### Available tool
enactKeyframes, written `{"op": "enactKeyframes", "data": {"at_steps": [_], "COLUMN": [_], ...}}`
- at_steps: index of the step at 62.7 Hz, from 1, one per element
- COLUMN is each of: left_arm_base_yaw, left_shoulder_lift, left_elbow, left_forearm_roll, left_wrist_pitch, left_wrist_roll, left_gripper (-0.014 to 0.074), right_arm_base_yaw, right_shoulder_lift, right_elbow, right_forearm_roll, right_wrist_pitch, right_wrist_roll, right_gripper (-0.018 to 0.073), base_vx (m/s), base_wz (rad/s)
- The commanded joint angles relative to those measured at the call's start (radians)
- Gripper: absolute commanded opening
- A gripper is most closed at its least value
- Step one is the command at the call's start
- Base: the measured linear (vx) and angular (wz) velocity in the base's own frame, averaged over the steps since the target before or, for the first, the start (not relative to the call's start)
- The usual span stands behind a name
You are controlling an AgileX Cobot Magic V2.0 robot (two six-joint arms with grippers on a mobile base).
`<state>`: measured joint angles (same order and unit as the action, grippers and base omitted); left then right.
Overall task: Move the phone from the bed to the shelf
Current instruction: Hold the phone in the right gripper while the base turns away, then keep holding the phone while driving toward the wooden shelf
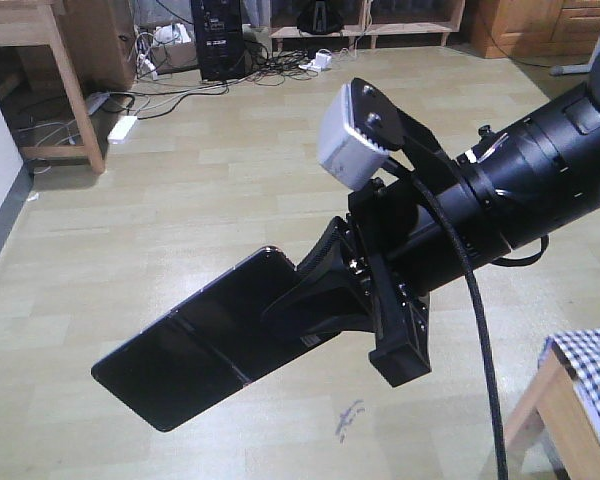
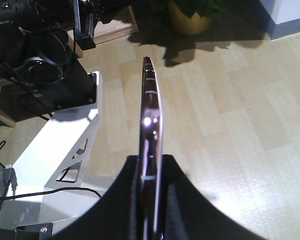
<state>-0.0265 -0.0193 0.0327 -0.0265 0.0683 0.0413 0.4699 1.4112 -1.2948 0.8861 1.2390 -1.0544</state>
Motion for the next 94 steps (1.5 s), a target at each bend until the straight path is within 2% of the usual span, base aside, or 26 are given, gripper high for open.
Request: {"op": "enactKeyframes", "data": {"at_steps": [1,48,94], "left_arm_base_yaw": [0.002,0.002,0.002], "left_shoulder_lift": [-0.006,-0.006,-0.006], "left_elbow": [-0.024,-0.024,-0.024], "left_forearm_roll": [-0.011,-0.011,-0.011], "left_wrist_pitch": [-0.075,-0.075,-0.075], "left_wrist_roll": [-0.009,-0.009,-0.009], "left_gripper": [0.0001,0.0001,0.0001], "right_arm_base_yaw": [-0.002,-0.002,-0.002], "right_shoulder_lift": [-0.036,-0.036,-0.036], "right_elbow": [-0.028,-0.028,-0.028], "right_forearm_roll": [0.071,0.070,0.070], "right_wrist_pitch": [0.047,0.047,0.047], "right_wrist_roll": [0.000,0.000,0.000], "right_gripper": [-0.0002,-0.0002,-0.0002], "base_vx": [0.41,0.43,0.42], "base_wz": [0.01,0.00,-0.21]}}
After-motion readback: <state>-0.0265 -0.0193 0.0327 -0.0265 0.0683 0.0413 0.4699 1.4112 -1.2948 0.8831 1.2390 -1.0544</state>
